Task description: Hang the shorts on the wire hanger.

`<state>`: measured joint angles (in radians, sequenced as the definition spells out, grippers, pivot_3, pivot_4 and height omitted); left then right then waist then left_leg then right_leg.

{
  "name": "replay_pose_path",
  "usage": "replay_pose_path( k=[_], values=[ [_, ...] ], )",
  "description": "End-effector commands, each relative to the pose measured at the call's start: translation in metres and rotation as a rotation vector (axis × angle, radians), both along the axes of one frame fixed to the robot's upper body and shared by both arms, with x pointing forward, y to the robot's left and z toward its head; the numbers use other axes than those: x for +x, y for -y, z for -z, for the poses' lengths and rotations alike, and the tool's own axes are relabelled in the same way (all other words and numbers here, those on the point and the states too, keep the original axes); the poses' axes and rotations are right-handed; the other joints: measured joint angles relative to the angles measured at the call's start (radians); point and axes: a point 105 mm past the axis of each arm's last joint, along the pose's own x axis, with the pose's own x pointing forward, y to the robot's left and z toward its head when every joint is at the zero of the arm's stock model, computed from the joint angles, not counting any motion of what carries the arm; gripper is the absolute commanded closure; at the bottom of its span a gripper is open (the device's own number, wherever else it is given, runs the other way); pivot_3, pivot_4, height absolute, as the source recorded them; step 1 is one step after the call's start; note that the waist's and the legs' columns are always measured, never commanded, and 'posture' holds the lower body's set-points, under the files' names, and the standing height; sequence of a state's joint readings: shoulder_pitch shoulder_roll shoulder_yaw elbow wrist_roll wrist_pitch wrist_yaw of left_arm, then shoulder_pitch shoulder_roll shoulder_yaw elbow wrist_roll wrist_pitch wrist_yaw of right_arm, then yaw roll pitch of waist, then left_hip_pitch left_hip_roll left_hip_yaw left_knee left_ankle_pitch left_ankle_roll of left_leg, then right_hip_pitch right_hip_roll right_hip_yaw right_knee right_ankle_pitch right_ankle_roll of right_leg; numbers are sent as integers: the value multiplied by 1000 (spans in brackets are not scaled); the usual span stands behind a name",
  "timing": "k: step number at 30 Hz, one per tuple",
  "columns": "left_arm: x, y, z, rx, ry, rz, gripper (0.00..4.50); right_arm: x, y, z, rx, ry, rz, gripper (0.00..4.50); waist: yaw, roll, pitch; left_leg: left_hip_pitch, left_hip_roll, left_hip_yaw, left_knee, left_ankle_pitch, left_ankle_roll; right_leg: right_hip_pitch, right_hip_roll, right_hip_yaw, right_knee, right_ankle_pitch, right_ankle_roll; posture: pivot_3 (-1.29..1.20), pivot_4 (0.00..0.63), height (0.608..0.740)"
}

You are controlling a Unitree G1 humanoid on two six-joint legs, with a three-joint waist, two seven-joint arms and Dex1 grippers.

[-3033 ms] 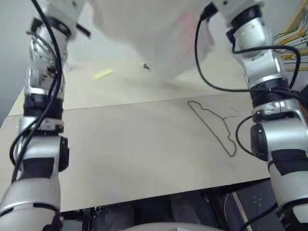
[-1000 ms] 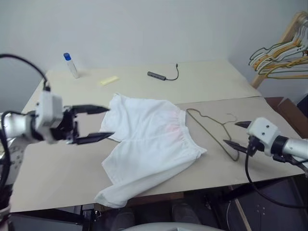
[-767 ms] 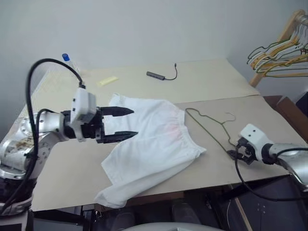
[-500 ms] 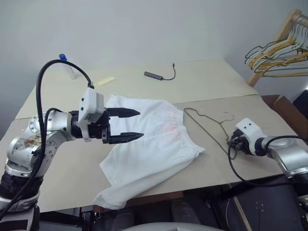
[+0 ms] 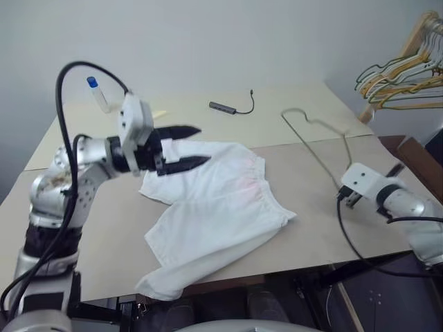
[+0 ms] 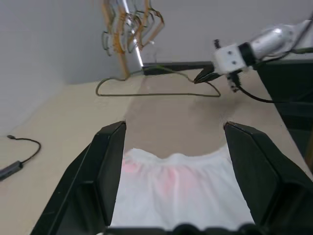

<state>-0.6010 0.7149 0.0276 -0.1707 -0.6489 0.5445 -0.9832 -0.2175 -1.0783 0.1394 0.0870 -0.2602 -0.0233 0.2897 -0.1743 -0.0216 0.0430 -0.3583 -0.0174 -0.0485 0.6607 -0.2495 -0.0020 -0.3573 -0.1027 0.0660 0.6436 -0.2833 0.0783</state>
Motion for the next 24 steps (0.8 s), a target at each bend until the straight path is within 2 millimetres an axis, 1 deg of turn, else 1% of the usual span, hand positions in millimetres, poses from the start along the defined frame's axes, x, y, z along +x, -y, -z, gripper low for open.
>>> replay_pose_path(
  k=[1,3,6,9,10,11,14,17,20,22,24],
  values=[
    [18,-4,-17,-8,-1,-45,1065,-1,-30,-37,-350,224,-317,4479,-9,0,0,0,0,0,0,0,0,-1,0,0,0,0,0,-251,0,740],
    [27,-3,-20,5,-13,-45,1065,-2,-40,-42,-461,263,-429,4479,-24,0,0,0,0,0,0,0,0,-1,0,0,-1,0,0,-257,0,740],
    [35,-1,-13,70,-47,4,1065,-1,-53,-50,-518,317,-534,4479,-51,0,0,0,0,0,0,0,0,1,0,0,-1,1,-1,-262,0,740],
    [44,5,-1,118,-114,38,490,-1,-66,-56,-539,349,-618,4500,-74,0,0,1,-1,0,0,0,0,2,-1,0,-1,3,-5,-269,0,740],
    [45,7,2,133,-123,57,169,-1,-71,-57,-540,355,-641,4500,-86,0,0,1,-1,0,0,0,0,2,-1,0,-1,3,-5,-272,0,740],
    [46,9,4,147,-132,73,21,0,-74,-59,-540,360,-656,4500,-93,0,0,1,-2,-1,0,0,0,2,-1,0,-1,3,-5,-271,0,740],
    [45,20,16,215,-169,147,21,0,-85,-64,-547,381,-701,4500,-115,-1,1,0,-2,-1,0,0,0,2,-2,0,-1,3,-5,-275,0,740],
    [43,26,34,321,-204,196,21,1,-92,-69,-555,395,-720,4500,-133,-1,1,0,-2,-1,0,0,0,2,-3,0,-1,3,-5,-280,0,740],
    [46,30,53,436,-215,183,21,2,-98,-75,-556,415,-730,4500,-148,-1,1,2,-3,-2,0,0,0,4,-3,0,-1,3,-4,-284,0,740],
    [49,31,60,468,-232,171,21,1,-101,-79,-546,428,-731,4500,-156,-1,1,3,-3,-2,0,0,0,5,-3,0,-1,3,-4,-286,0,740],
    [49,32,62,468,-244,180,419,1,-102,-81,-546,433,-730,4500,-165,-1,1,3,-3,-2,0,0,0,5,-3,0,0,3,-3,-289,0,740]
  ],
)
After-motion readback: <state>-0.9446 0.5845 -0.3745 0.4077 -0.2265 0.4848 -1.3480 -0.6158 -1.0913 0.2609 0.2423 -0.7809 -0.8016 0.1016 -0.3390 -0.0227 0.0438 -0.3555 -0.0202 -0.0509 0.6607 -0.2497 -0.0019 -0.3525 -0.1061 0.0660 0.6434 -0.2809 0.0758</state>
